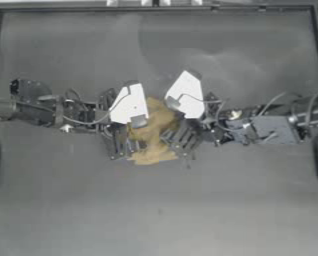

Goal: Fold shirt

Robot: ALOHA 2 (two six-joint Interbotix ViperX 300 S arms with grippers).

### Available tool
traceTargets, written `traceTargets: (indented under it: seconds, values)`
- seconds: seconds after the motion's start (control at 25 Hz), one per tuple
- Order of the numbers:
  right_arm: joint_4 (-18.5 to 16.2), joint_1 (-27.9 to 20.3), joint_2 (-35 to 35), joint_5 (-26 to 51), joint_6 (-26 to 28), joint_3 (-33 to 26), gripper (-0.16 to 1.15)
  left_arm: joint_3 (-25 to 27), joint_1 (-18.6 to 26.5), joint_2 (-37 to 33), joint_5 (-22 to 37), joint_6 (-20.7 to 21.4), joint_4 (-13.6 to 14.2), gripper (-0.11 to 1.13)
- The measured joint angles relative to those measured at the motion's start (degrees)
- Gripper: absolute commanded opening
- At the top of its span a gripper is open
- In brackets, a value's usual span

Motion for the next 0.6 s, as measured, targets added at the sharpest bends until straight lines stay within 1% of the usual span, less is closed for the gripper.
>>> traceTargets:
  seconds: [0.44, 0.6]
  values:
    - [0.62, 0.18, 1.14, -0.26, -0.44, -0.26, 0.94, -0.44, -0.79, 1.49, 0.00, 0.00, 0.09, 1.03]
    - [1.23, 1.41, 1.14, 0.09, -0.44, -0.09, 0.94, -0.44, -1.49, 1.58, 0.00, -0.09, 0.09, 1.03]
